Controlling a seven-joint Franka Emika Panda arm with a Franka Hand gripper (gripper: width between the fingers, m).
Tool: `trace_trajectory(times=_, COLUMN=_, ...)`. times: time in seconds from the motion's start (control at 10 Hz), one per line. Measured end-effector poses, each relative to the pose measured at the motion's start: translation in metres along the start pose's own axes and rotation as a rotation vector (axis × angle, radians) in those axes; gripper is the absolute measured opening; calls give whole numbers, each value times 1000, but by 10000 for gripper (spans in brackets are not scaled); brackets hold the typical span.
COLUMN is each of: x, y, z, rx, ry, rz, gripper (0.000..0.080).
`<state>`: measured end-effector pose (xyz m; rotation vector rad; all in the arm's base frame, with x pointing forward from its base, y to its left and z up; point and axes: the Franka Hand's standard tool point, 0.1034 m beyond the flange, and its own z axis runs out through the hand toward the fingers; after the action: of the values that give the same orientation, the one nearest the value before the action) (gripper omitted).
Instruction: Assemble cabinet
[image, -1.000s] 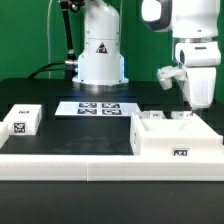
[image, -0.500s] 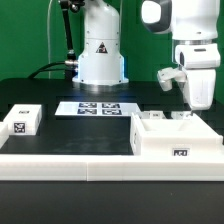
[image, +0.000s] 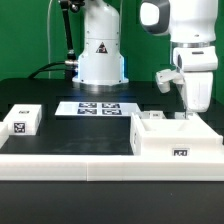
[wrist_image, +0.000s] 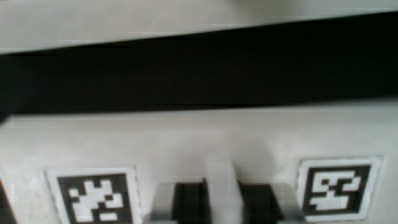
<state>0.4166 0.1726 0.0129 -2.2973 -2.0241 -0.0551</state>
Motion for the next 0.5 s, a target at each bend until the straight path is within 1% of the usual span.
trace_trajectory(times=0.5, x=0, y=0, z=0, rx=-1, ry=0, rz=0, gripper=68)
